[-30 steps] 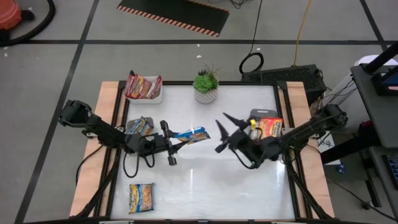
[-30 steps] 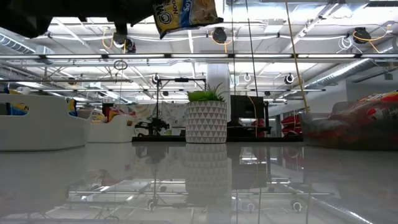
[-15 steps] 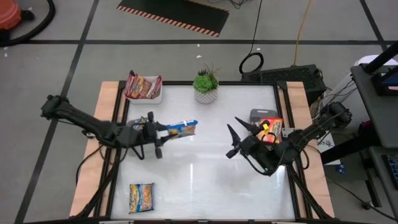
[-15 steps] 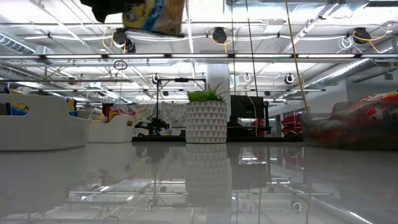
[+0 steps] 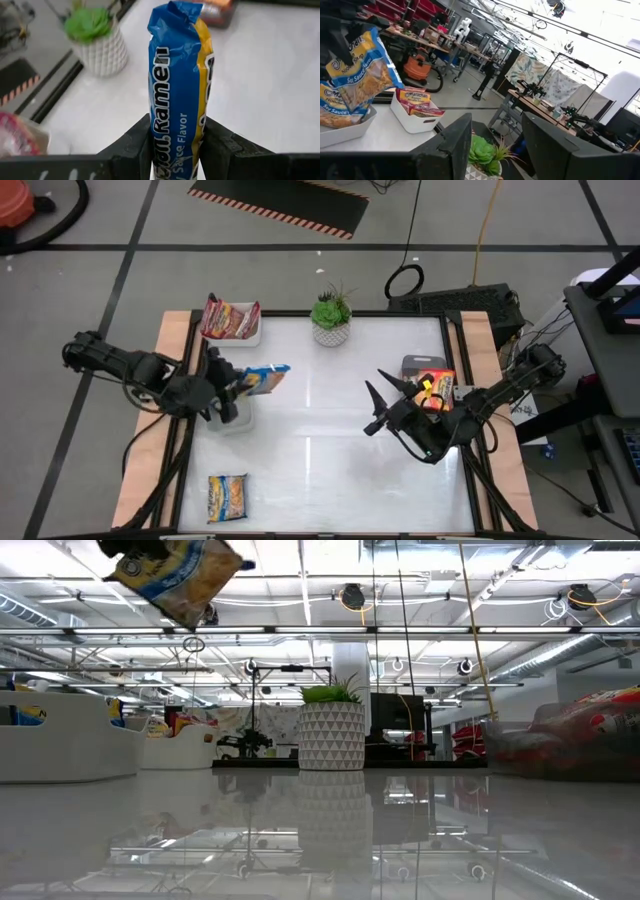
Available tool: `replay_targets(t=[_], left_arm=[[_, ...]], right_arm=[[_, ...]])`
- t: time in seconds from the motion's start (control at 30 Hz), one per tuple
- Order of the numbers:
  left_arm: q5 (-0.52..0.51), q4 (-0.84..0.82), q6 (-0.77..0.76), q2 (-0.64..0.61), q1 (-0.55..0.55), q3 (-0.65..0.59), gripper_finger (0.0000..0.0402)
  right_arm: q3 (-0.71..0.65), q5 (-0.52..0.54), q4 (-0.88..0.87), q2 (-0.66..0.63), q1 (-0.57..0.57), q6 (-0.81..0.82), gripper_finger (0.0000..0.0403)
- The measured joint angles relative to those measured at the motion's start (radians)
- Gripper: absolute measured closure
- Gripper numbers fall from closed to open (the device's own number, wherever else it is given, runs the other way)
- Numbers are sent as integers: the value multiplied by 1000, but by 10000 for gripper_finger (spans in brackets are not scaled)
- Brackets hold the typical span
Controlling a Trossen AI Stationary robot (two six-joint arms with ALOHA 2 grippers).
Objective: Sort Maruchan noodles
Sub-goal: Put the top blue noodle pack into the gray bin
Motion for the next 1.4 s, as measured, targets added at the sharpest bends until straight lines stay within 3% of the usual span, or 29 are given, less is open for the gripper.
replay_targets(t=[0.57,0.87,1.13,1.4], left_arm=[[295,-364,-232,1,4,14,277],[480,-529,-289,1,72,14,277],[496,-563,-240,35,154,15,277],[500,-575,-96,231,194,15,277]], right_arm=[[0,-3,27,-6,59,-2,236],[0,-4,27,-6,58,-1,236],[0,-27,27,-6,58,0,236],[0,-81,27,-6,58,25,236]])
